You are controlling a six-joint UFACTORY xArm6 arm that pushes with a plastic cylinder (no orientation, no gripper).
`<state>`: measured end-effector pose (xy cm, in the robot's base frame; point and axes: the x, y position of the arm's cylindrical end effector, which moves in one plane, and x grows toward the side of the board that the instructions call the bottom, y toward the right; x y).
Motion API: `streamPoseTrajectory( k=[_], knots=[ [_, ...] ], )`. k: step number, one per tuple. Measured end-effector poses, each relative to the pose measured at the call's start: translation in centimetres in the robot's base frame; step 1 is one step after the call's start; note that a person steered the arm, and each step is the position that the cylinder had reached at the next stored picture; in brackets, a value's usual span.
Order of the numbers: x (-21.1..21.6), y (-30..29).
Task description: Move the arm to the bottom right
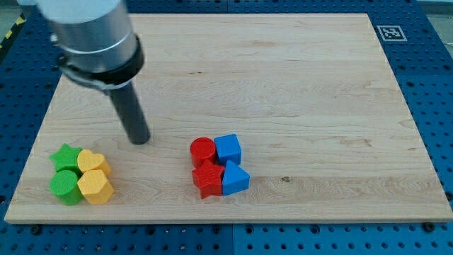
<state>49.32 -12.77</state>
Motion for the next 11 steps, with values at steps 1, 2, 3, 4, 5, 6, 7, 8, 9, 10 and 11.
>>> streamPoseTrajectory(
  k=[1,2,3,4,5,6,7,8,9,10,11],
  knots=[
    [-2.1,2.5],
    [-4.9,4.6],
    [-6.6,9.2],
    [-7.1,15.5],
    [-6.8,23.8],
    [-5.1,30.5],
    [-2.6,36.2],
    [-1.0,39.3],
    [2.6,41.6],
    [6.2,41.7],
    [10.1,38.8]
  ],
)
